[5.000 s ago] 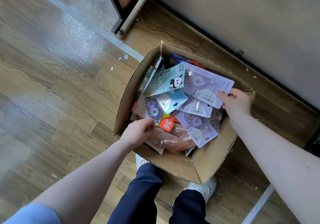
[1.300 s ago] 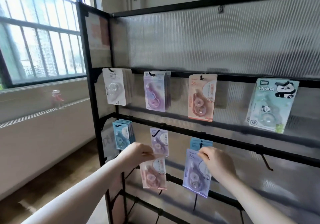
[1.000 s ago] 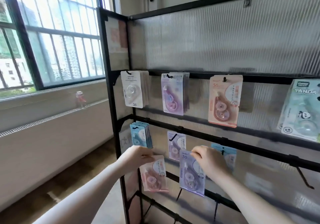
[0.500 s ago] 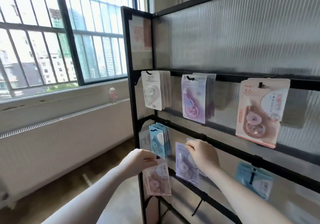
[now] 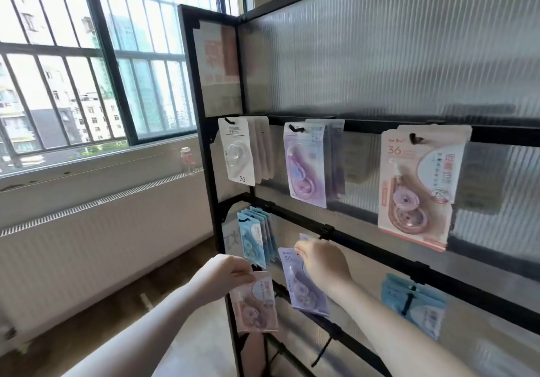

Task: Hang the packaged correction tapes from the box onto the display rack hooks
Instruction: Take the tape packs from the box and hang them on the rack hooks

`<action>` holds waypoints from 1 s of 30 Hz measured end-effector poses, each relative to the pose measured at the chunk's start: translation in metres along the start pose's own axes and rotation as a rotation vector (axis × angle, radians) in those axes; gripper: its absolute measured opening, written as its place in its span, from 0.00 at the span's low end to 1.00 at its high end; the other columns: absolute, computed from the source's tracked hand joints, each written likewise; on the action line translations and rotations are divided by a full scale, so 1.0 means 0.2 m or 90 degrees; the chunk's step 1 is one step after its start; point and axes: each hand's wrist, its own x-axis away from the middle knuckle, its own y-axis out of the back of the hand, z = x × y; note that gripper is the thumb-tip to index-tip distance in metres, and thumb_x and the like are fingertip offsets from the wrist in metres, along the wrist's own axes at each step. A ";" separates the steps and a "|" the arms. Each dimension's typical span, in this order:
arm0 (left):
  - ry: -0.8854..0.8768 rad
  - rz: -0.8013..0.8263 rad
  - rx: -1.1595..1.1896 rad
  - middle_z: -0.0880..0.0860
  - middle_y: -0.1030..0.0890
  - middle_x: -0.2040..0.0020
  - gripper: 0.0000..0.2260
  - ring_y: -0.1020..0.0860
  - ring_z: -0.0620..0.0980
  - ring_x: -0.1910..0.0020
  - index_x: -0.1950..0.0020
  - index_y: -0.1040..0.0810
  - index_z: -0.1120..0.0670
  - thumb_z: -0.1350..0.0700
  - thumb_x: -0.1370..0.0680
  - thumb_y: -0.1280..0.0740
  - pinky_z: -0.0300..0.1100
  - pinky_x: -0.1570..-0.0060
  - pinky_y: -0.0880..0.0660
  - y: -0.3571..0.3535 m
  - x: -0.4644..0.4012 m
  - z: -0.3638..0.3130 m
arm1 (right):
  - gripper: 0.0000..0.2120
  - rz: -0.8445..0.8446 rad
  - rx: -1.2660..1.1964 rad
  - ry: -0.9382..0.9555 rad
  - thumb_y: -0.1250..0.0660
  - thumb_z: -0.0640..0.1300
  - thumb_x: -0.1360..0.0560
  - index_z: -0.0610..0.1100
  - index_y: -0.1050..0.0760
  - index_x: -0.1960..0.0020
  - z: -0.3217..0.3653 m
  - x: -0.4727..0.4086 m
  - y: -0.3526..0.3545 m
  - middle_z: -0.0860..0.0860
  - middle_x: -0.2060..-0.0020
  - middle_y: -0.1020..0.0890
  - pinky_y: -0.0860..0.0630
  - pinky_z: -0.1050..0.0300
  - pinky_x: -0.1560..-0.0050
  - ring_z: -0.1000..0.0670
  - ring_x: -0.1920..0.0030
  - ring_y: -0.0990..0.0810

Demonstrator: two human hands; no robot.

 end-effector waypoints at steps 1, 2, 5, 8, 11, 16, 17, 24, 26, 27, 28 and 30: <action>-0.004 0.000 0.002 0.37 0.28 0.67 0.08 0.28 0.35 0.68 0.56 0.19 0.53 0.50 0.25 0.32 0.30 0.65 0.32 -0.01 -0.01 -0.02 | 0.09 0.009 0.006 0.006 0.42 0.41 0.22 0.42 0.23 0.54 -0.01 0.00 0.00 0.46 0.48 0.19 0.31 0.60 0.65 0.48 0.55 0.21; -0.008 0.000 0.004 0.36 0.28 0.68 0.07 0.28 0.34 0.68 0.56 0.19 0.53 0.50 0.25 0.31 0.28 0.65 0.33 -0.02 -0.03 -0.03 | 0.09 0.023 0.003 0.009 0.42 0.40 0.22 0.41 0.24 0.54 -0.02 0.00 0.01 0.45 0.46 0.20 0.35 0.62 0.67 0.47 0.53 0.21; -0.017 0.004 0.017 0.36 0.28 0.68 0.08 0.28 0.33 0.67 0.56 0.19 0.53 0.49 0.26 0.31 0.28 0.65 0.33 -0.04 -0.06 -0.08 | 0.08 0.061 0.026 0.012 0.43 0.37 0.23 0.41 0.25 0.53 -0.05 0.01 0.03 0.45 0.50 0.20 0.39 0.62 0.69 0.48 0.55 0.22; -0.019 0.007 0.020 0.36 0.28 0.69 0.08 0.28 0.32 0.67 0.57 0.19 0.53 0.49 0.26 0.31 0.27 0.66 0.34 -0.07 -0.08 -0.11 | 0.10 0.075 0.057 -0.006 0.44 0.33 0.24 0.42 0.31 0.62 -0.09 0.00 0.05 0.48 0.64 0.24 0.42 0.61 0.72 0.51 0.65 0.28; -0.015 0.007 0.016 0.37 0.28 0.70 0.07 0.28 0.32 0.68 0.58 0.20 0.52 0.49 0.26 0.31 0.27 0.66 0.35 -0.08 -0.08 -0.12 | 0.10 0.096 0.080 -0.009 0.44 0.30 0.27 0.41 0.35 0.64 -0.10 -0.01 0.07 0.51 0.69 0.34 0.48 0.60 0.74 0.47 0.66 0.30; -0.012 0.012 0.010 0.37 0.29 0.71 0.07 0.28 0.32 0.68 0.59 0.20 0.52 0.49 0.26 0.31 0.27 0.68 0.35 -0.10 -0.09 -0.15 | 0.12 0.070 0.080 -0.021 0.44 0.31 0.25 0.39 0.26 0.47 -0.13 -0.04 0.08 0.44 0.50 0.21 0.39 0.57 0.66 0.44 0.52 0.22; -0.012 0.013 0.009 0.37 0.29 0.71 0.07 0.28 0.32 0.68 0.59 0.20 0.52 0.49 0.26 0.31 0.27 0.68 0.35 -0.10 -0.09 -0.15 | 0.11 0.070 0.079 -0.026 0.44 0.31 0.25 0.39 0.27 0.48 -0.14 -0.04 0.07 0.44 0.51 0.22 0.39 0.57 0.66 0.44 0.51 0.22; -0.027 0.013 0.000 0.35 0.27 0.66 0.08 0.26 0.30 0.63 0.55 0.18 0.53 0.49 0.26 0.31 0.26 0.65 0.32 -0.13 -0.12 -0.20 | 0.12 0.029 0.048 -0.046 0.46 0.34 0.24 0.39 0.27 0.45 -0.20 0.03 0.10 0.43 0.49 0.23 0.38 0.55 0.62 0.43 0.49 0.23; -0.034 0.015 -0.002 0.36 0.26 0.67 0.07 0.26 0.31 0.63 0.55 0.18 0.53 0.49 0.26 0.31 0.26 0.64 0.32 -0.14 -0.13 -0.23 | 0.12 0.020 0.038 -0.052 0.46 0.34 0.24 0.39 0.27 0.44 -0.22 0.05 0.11 0.43 0.49 0.23 0.38 0.56 0.61 0.43 0.48 0.23; -0.038 0.015 -0.002 0.36 0.26 0.67 0.08 0.26 0.31 0.63 0.55 0.18 0.53 0.49 0.26 0.31 0.26 0.64 0.32 -0.14 -0.14 -0.25 | 0.13 0.015 0.033 -0.054 0.45 0.34 0.24 0.40 0.27 0.43 -0.23 0.06 0.11 0.43 0.49 0.23 0.38 0.56 0.61 0.43 0.48 0.24; -0.040 0.015 -0.003 0.36 0.26 0.66 0.08 0.26 0.31 0.63 0.55 0.18 0.53 0.49 0.26 0.31 0.26 0.64 0.32 -0.15 -0.14 -0.26 | 0.13 0.010 0.028 -0.056 0.45 0.34 0.24 0.40 0.27 0.43 -0.23 0.07 0.12 0.44 0.49 0.23 0.38 0.56 0.61 0.43 0.48 0.24; -0.040 0.018 -0.005 0.36 0.26 0.66 0.08 0.26 0.31 0.63 0.54 0.18 0.53 0.49 0.26 0.31 0.26 0.64 0.32 -0.15 -0.15 -0.28 | 0.13 -0.004 0.017 -0.052 0.45 0.35 0.24 0.41 0.27 0.42 -0.24 0.08 0.14 0.44 0.49 0.22 0.37 0.57 0.62 0.43 0.48 0.23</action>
